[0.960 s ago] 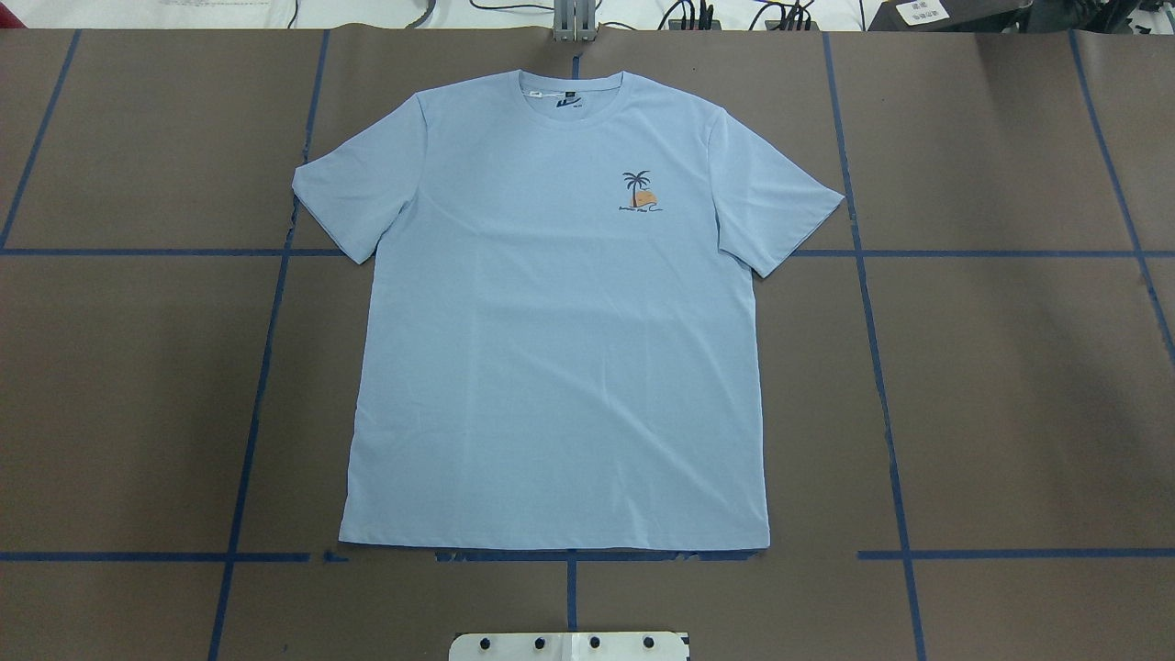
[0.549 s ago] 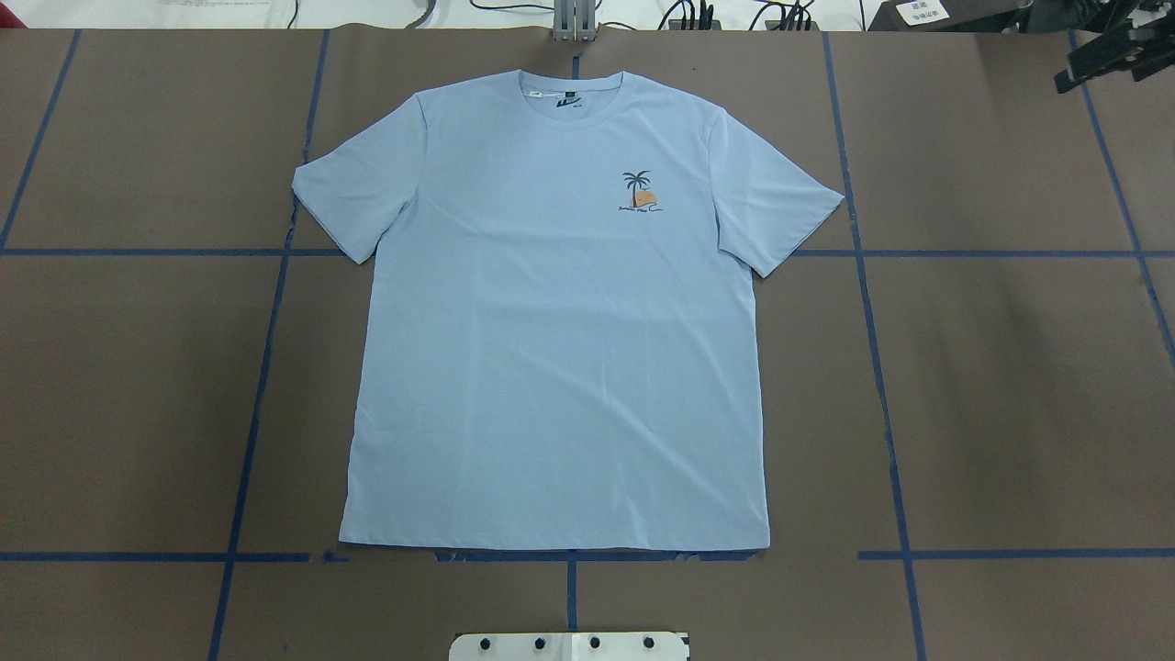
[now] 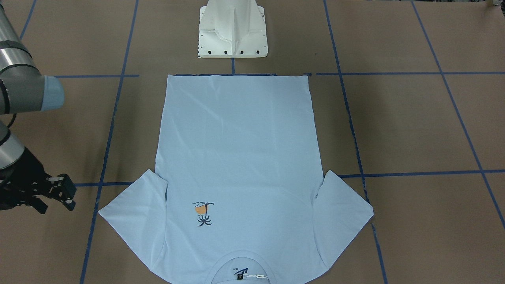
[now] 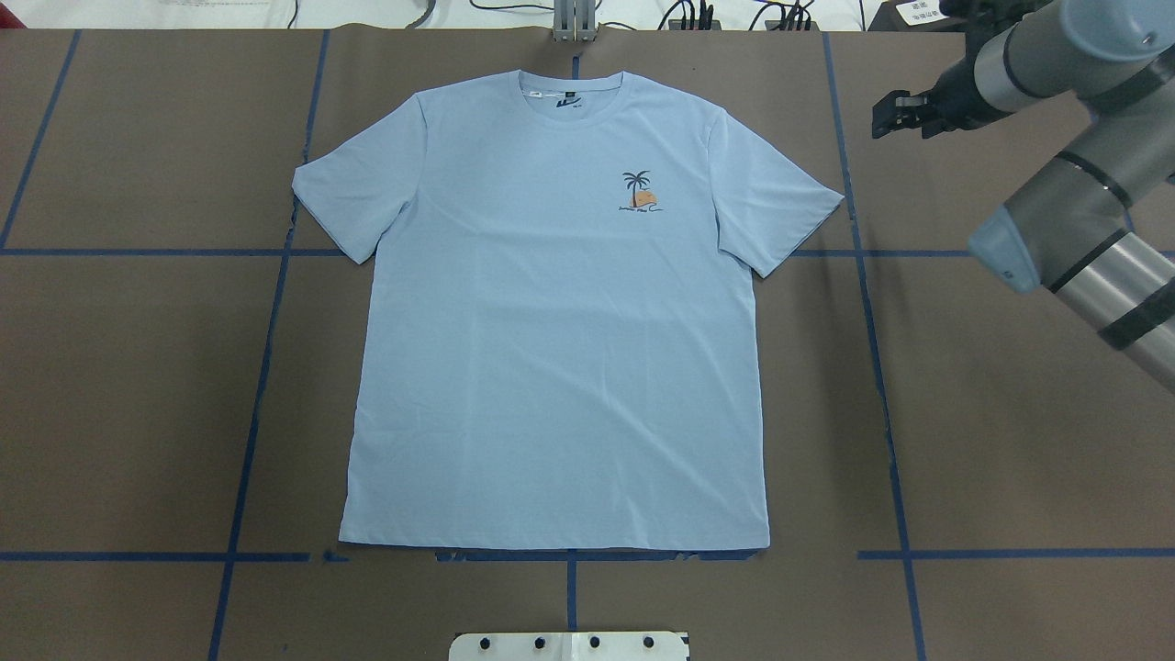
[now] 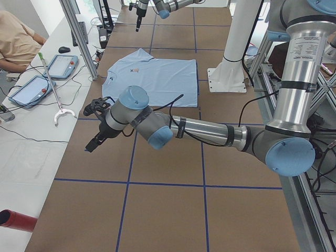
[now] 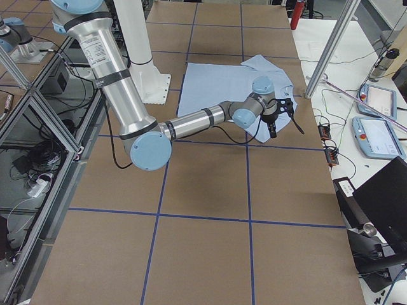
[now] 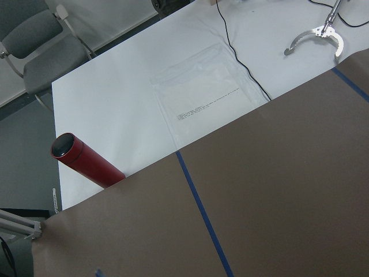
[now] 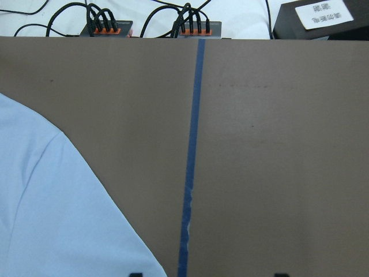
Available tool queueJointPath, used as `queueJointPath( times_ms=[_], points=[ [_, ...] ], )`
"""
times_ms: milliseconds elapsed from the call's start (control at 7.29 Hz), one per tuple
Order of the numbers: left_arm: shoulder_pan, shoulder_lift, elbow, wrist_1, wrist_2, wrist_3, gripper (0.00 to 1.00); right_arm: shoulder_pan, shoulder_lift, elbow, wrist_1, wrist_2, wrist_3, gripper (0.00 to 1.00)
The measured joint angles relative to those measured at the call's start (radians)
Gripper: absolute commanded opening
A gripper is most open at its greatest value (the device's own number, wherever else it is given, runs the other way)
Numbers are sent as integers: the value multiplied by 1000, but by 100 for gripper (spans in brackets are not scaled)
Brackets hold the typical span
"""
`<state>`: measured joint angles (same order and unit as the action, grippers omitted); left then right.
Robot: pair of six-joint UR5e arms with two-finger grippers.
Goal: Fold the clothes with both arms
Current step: 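Move the right gripper toward the shirt's sleeve farthest from the left arm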
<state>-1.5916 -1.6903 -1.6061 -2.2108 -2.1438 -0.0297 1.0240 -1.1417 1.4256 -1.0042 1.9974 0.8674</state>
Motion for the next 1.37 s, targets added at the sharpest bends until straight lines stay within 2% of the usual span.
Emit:
queueJointPath(
  times_ms=[412,823,1097,1235,1372],
  points=[
    [1,0,-1,-1,1,3,100,-88,9,-59,35,-89,40,55],
    [1,0,-1,-1,1,4,100,-121,53,-141,37,-136,42,56],
    [1,0,-1,-1,1,4,100,-139,62,-164,38,-157,42,55],
    [1,0,0,-1,1,4,100,-145,63,-169,38,-163,42,54],
    [1,0,0,-1,1,4,100,-148,63,-172,38,-166,42,46]
  ],
)
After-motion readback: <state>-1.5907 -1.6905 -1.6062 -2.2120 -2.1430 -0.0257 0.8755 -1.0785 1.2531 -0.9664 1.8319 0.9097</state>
